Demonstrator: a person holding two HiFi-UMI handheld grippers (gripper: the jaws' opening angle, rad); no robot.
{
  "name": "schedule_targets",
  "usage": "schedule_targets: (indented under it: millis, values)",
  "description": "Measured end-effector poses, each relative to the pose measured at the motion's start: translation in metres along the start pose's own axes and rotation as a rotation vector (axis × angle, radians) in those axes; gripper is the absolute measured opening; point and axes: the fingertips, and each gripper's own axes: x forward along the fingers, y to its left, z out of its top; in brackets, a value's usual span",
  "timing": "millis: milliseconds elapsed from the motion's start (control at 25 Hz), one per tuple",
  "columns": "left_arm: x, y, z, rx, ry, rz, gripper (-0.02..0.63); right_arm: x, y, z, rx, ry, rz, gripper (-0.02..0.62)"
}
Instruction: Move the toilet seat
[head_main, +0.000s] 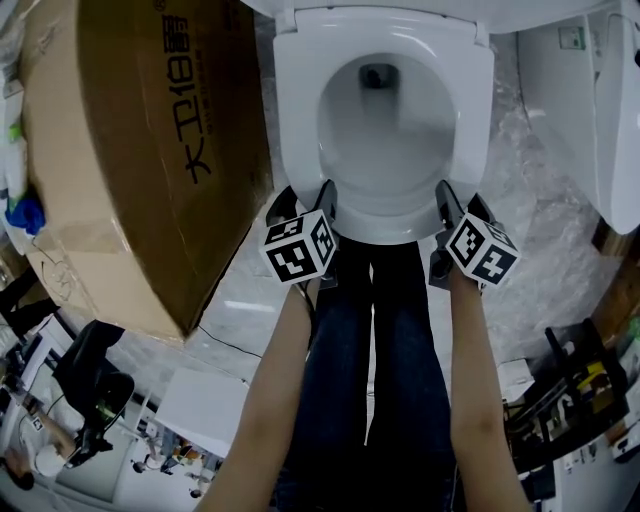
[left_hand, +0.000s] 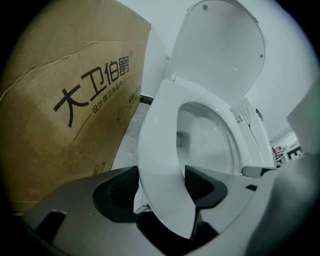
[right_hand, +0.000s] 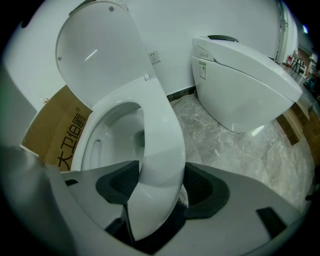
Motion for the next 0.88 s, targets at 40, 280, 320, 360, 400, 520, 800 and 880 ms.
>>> schedule_targets:
  millis: [40, 280, 320, 360, 400, 520, 800, 880]
  values:
    - [-0.003, -0.001, 0.001, 0.001, -0.005, -0.001, 0.298, -0.003, 0.001, 0.001, 0.002, -0.004, 0.0, 0.287]
    - [-0.024, -0.004, 0.006, -0.008, -0.012, -0.006, 0.293, -0.018, 0.005, 0.001, 0.002, 0.008, 0.013, 0.287]
    - [-0.029, -0.005, 0.007, -0.019, -0.012, -0.01, 0.285, -0.02, 0.006, 0.001, 0.001, 0.01, 0.013, 0.287]
    - [-0.033, -0.005, 0.008, -0.029, -0.014, -0.014, 0.275, -0.023, 0.007, 0.002, 0.001, 0.011, 0.014, 0.287]
    - [-0.037, -0.006, 0.009, -0.034, -0.019, -0.017, 0.269, -0.026, 0.008, 0.004, 0.001, 0.009, 0.015, 0.287]
    - [-0.045, -0.01, 0.011, -0.026, -0.032, -0.026, 0.268, -0.034, 0.009, 0.008, 0.003, 0.0, 0.014, 0.287]
    - [-0.07, -0.016, 0.022, -0.031, -0.071, -0.054, 0.268, -0.055, 0.017, 0.02, 0.005, -0.029, 0.037, 0.287]
    - [-0.08, -0.019, 0.023, -0.02, -0.089, -0.054, 0.264, -0.062, 0.019, 0.023, 0.008, -0.038, 0.041, 0.287]
